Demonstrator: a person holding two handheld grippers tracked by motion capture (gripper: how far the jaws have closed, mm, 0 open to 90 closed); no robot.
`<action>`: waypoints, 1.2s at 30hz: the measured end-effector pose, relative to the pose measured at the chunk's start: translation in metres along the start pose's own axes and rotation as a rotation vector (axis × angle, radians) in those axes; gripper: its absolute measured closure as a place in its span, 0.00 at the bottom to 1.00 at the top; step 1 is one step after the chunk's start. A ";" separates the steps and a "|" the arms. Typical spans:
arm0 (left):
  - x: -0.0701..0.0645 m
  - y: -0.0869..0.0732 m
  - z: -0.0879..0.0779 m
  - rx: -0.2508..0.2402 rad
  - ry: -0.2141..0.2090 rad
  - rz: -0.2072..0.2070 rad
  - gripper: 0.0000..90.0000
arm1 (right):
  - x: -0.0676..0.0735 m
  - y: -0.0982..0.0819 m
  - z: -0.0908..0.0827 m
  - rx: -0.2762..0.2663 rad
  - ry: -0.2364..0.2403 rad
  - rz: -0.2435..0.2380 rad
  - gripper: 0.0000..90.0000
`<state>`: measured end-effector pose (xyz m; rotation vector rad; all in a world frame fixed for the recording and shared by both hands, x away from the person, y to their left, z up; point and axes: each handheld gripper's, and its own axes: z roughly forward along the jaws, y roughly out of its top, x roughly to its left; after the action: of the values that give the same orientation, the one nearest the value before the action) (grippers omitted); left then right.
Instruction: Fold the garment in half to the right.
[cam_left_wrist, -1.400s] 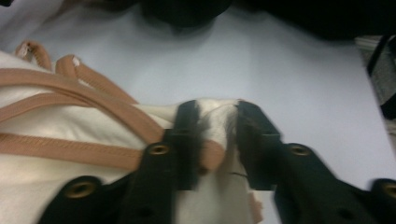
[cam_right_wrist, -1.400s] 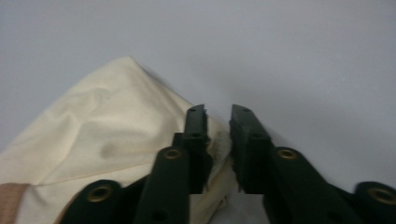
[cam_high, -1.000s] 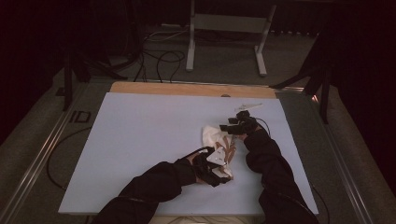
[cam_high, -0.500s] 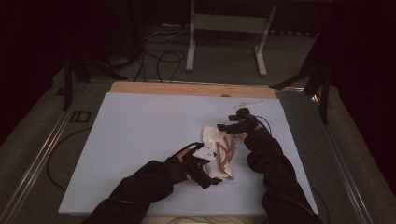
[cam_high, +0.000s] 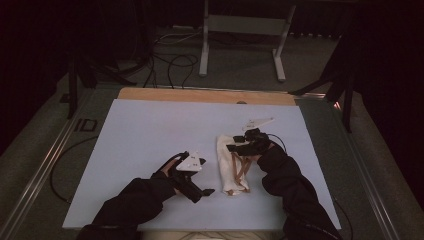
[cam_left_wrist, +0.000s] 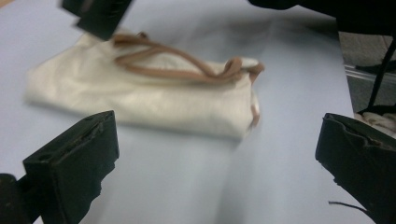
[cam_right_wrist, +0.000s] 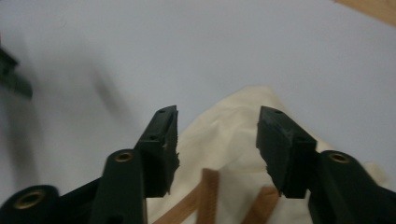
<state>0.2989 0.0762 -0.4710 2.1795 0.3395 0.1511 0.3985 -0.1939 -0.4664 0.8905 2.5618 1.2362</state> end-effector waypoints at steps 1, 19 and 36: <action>0.000 -0.004 -0.004 -0.007 0.010 -0.009 0.01 | 0.003 -0.001 0.001 0.006 -0.003 -0.007 0.59; -0.008 -0.070 -0.052 -0.040 0.143 -0.127 0.01 | 0.014 -0.023 0.025 0.154 -0.126 -0.088 0.76; -0.009 -0.092 -0.064 -0.065 0.199 -0.182 0.01 | 0.009 -0.029 -0.006 0.095 -0.165 -0.076 0.99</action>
<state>0.2588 0.1746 -0.5070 2.0622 0.6341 0.2741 0.3759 -0.2060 -0.4834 0.8658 2.5147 0.9842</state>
